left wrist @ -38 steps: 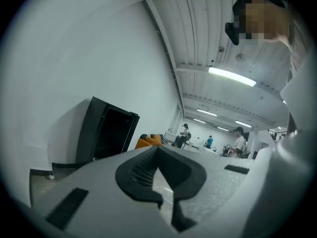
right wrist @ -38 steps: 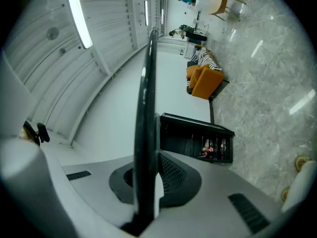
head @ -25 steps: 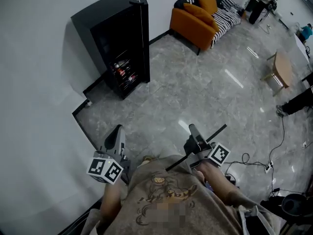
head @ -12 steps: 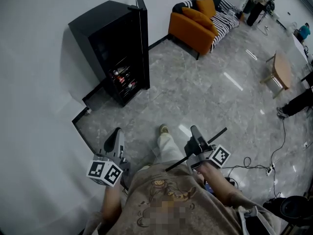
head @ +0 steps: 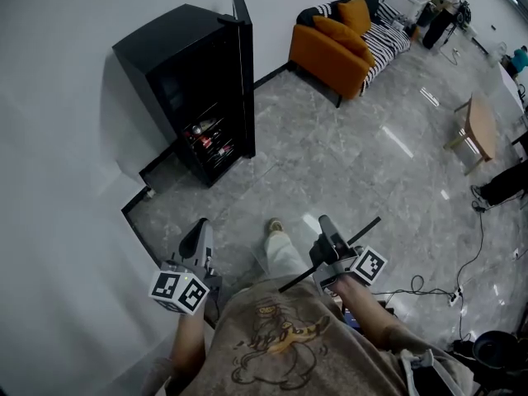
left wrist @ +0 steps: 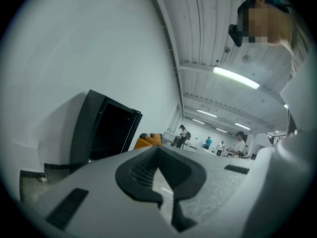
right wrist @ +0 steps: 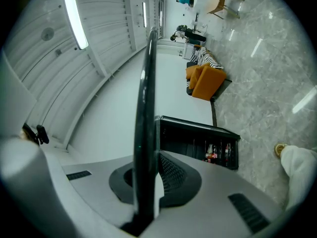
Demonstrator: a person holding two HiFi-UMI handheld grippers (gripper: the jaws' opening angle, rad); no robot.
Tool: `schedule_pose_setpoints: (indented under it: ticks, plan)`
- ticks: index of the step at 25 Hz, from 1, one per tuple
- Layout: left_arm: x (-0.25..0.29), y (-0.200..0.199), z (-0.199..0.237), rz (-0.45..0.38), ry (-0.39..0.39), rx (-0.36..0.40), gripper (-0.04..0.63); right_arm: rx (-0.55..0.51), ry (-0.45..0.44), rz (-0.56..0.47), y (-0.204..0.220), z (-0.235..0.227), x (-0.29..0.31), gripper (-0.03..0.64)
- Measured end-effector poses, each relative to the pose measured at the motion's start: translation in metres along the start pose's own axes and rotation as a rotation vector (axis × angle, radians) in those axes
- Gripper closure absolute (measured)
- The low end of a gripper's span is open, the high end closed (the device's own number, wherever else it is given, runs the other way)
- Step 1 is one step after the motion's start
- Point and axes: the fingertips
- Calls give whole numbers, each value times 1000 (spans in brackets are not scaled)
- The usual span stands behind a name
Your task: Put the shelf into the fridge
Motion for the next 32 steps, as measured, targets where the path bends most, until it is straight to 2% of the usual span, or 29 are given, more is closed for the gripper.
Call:
schedule_pose_setpoints:
  ticks: [10,23,32]
  plan:
    - [58,-19,27,34,-16,-1,592,27,8,22,-32,-19,57,591]
    - [154,-72,53,50,-48,-4,592,37,-23,98,-104,-21,160,591]
    - [194,-96,58,-15,-133,-19,592,46,-54,217,-141,-35,212,591]
Point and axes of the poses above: the fingertips, and each gripper's own axes: x forward along the fingers, z to its left, y out of its underside, and after that the axes turned 8 degrees about z, right-handed
